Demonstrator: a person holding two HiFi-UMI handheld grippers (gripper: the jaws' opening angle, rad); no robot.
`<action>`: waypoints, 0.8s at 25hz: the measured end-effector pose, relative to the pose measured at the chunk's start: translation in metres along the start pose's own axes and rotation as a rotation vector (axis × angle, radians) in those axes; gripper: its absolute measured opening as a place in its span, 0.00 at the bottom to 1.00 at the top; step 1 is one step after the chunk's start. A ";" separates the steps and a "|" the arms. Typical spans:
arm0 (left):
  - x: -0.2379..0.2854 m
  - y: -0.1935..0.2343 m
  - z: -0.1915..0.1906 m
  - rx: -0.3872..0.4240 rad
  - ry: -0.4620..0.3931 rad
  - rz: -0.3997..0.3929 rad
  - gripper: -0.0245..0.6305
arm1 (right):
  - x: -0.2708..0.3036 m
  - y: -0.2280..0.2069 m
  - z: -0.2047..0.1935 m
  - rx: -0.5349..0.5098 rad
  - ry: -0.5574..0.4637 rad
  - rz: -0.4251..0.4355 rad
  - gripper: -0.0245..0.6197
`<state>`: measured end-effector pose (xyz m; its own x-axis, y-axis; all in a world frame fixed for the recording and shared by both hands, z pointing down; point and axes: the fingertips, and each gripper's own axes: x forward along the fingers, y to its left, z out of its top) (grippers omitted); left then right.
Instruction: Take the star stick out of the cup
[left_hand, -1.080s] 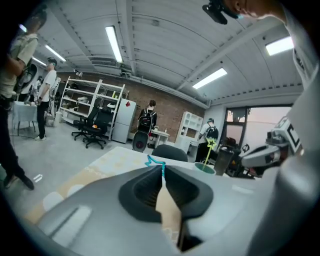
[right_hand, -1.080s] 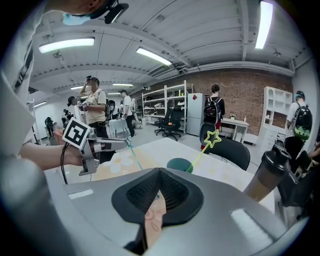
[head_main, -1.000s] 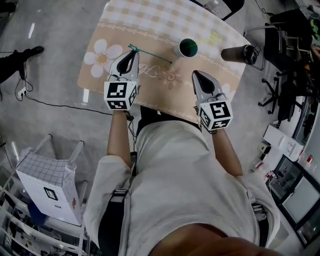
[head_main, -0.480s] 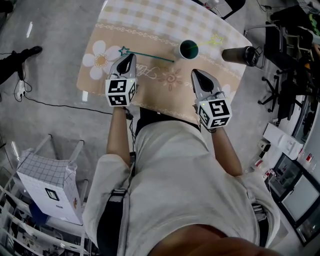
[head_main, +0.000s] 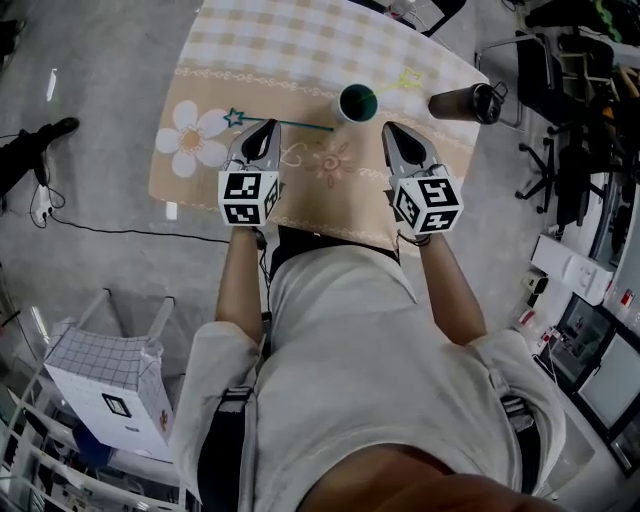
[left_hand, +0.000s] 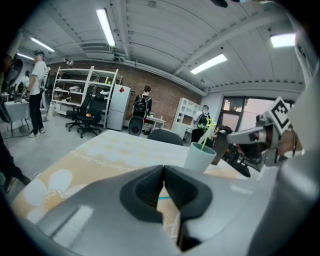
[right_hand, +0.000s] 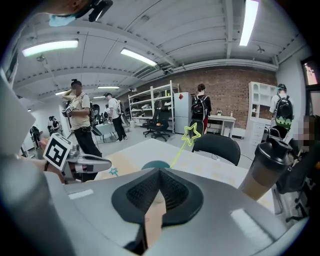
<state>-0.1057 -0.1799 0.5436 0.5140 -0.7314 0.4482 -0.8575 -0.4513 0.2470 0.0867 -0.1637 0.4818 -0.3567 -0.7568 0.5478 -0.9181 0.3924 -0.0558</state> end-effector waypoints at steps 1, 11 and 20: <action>-0.001 -0.002 0.000 -0.004 0.001 -0.001 0.04 | 0.003 -0.003 0.002 0.004 -0.004 -0.004 0.04; -0.016 -0.017 -0.011 -0.025 0.018 0.022 0.04 | 0.034 -0.030 0.008 0.080 -0.013 -0.005 0.04; -0.024 -0.016 -0.013 -0.050 0.004 0.082 0.04 | 0.054 -0.030 0.008 0.101 0.002 0.057 0.18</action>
<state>-0.1045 -0.1489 0.5403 0.4417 -0.7628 0.4722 -0.8969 -0.3633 0.2521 0.0934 -0.2199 0.5062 -0.4087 -0.7335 0.5431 -0.9090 0.3802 -0.1705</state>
